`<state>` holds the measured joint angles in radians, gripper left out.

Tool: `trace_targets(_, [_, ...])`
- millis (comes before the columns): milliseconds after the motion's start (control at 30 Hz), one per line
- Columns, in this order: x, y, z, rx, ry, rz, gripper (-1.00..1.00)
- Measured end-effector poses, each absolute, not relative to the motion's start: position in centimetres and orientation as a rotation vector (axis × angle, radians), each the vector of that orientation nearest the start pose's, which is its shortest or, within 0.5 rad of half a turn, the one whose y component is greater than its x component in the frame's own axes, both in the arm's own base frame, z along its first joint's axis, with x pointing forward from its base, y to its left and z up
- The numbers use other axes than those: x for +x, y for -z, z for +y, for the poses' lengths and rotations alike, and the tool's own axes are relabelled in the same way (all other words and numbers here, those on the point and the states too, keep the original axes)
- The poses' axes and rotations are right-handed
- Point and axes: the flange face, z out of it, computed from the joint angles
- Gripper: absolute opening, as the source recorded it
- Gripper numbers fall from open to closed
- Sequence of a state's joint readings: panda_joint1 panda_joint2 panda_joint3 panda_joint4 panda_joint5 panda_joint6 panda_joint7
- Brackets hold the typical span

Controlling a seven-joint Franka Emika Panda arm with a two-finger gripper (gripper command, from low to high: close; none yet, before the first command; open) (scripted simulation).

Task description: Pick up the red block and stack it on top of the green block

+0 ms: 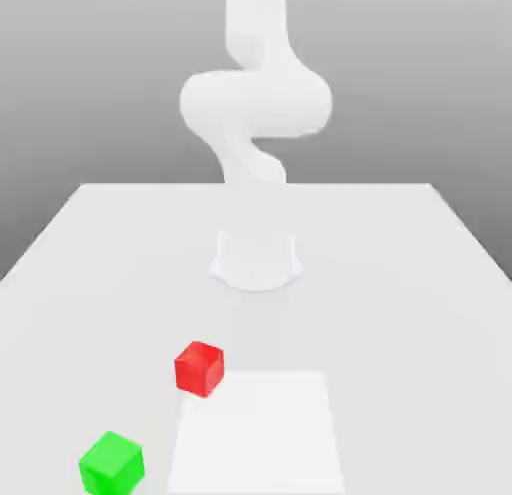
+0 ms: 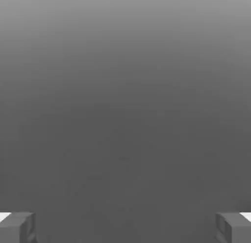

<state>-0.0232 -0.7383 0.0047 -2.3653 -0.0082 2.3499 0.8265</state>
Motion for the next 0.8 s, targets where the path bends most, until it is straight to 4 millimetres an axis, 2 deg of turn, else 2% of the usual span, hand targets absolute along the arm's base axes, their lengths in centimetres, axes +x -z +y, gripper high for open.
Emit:
trace_targets(133, [40.7, -56.2, -2.4, -2.536, 0.781, 1.261, 0.00])
trace_targets(233, [41.5, -48.7, -3.8, -2.565, 0.646, 1.377, 0.00])
trace_targets(300, [41.3, -43.7, -4.8, -2.577, 0.549, 1.457, 0.00])
trace_targets(433, [38.9, -33.5, -6.6, -2.582, 0.330, 1.623, 0.00])
trace_targets(600, [33.5, -21.1, -7.8, -2.549, 0.042, 1.818, 0.00])
trace_targets(667, [32.9, -18.4, -8.1, -2.540, 0.011, 1.844, 0.00])
trace_targets(767, [32.6, -15.6, -8.0, -2.542, 0.002, 1.845, 0.00])
trace_targets(800, [32.5, -14.8, -7.9, -2.543, 0.002, 1.846, -1.00])
